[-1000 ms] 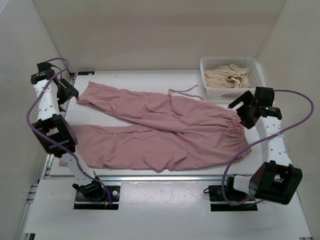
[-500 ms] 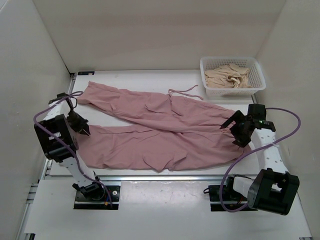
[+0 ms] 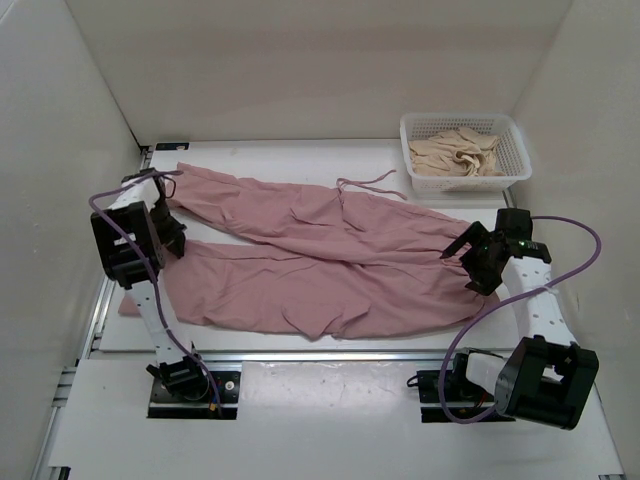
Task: Fold and stack the trousers
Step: Flatten the trousers out
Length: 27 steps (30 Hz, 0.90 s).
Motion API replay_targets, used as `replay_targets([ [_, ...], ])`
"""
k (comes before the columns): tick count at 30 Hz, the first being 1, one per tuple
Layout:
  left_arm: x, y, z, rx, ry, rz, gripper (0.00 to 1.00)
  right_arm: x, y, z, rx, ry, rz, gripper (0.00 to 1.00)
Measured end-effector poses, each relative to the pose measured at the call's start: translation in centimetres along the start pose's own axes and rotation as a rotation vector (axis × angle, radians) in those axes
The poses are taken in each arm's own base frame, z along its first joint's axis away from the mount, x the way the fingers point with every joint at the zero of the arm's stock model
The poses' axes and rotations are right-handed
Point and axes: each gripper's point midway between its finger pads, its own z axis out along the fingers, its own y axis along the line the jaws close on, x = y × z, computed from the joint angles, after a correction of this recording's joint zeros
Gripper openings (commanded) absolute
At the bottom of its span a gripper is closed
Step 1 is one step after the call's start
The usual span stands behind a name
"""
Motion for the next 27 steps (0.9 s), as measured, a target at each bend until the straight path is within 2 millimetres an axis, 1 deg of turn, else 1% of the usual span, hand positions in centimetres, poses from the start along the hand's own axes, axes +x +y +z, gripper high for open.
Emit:
replay_targets([
  [5,-3.6,-3.1,-0.2,0.006,-0.033,0.018,0.22,-0.2,-0.5,0.3,0.020,0.000,0.005,1.00],
  [7,-5.0,-4.4,-0.5,0.017,-0.053,0.029,0.27,-0.3,-0.6,0.3,0.026,0.000,0.004,1.00],
  [8,-5.9,-5.2,-0.6,0.030,-0.070,0.033,0.33,-0.3,-0.7,0.4,0.031,0.003,0.003,1.00],
  [9,-6.4,-5.6,-0.8,0.038,-0.081,0.041,0.37,-0.3,-0.7,0.5,0.034,0.006,0.003,1.00],
  [10,-7.1,-6.0,-1.3,0.050,-0.096,0.044,0.41,-0.4,-0.7,0.6,0.037,0.010,0.002,1.00],
  [11,-7.5,-6.3,-1.8,0.060,-0.111,0.047,0.48,-0.5,-0.6,0.7,0.039,0.012,0.000,1.00],
  [13,-8.2,-6.6,-3.4,0.078,-0.148,0.053,0.49,-0.9,-0.4,0.6,0.038,0.010,-0.004,1.00],
  [15,-8.2,-6.0,-5.2,0.088,-0.177,0.049,0.50,-1.3,0.0,0.5,0.033,0.000,-0.008,1.00],
  [17,-7.7,-4.3,-7.0,0.093,-0.194,0.032,0.50,-1.7,0.3,0.2,0.024,-0.011,-0.012,1.00],
  [18,-7.2,-2.9,-7.7,0.090,-0.199,0.016,0.52,-1.9,0.5,0.1,0.020,-0.015,-0.014,1.00],
  [19,-6.7,-1.3,-8.1,0.086,-0.207,-0.006,0.55,-2.0,0.6,0.1,0.017,-0.018,-0.016,1.00],
  [20,-5.8,1.1,-8.5,0.067,-0.203,-0.038,0.58,-2.0,0.7,0.0,0.014,-0.020,-0.017,1.00],
  [21,-5.1,3.2,-8.7,0.051,-0.199,-0.068,0.58,-2.1,0.7,0.0,0.012,-0.020,-0.019,1.00],
  [23,-3.6,7.3,-8.3,0.015,-0.182,-0.142,0.60,-2.0,0.8,-0.1,0.007,-0.017,-0.022,1.00],
  [25,-2.5,10.2,-7.5,-0.014,-0.148,-0.209,0.61,-1.9,0.9,-0.1,0.000,-0.011,-0.027,1.00],
  [27,-2.0,11.1,-6.3,-0.030,-0.117,-0.239,0.61,-1.8,1.0,-0.1,-0.010,-0.004,-0.033,1.00],
])
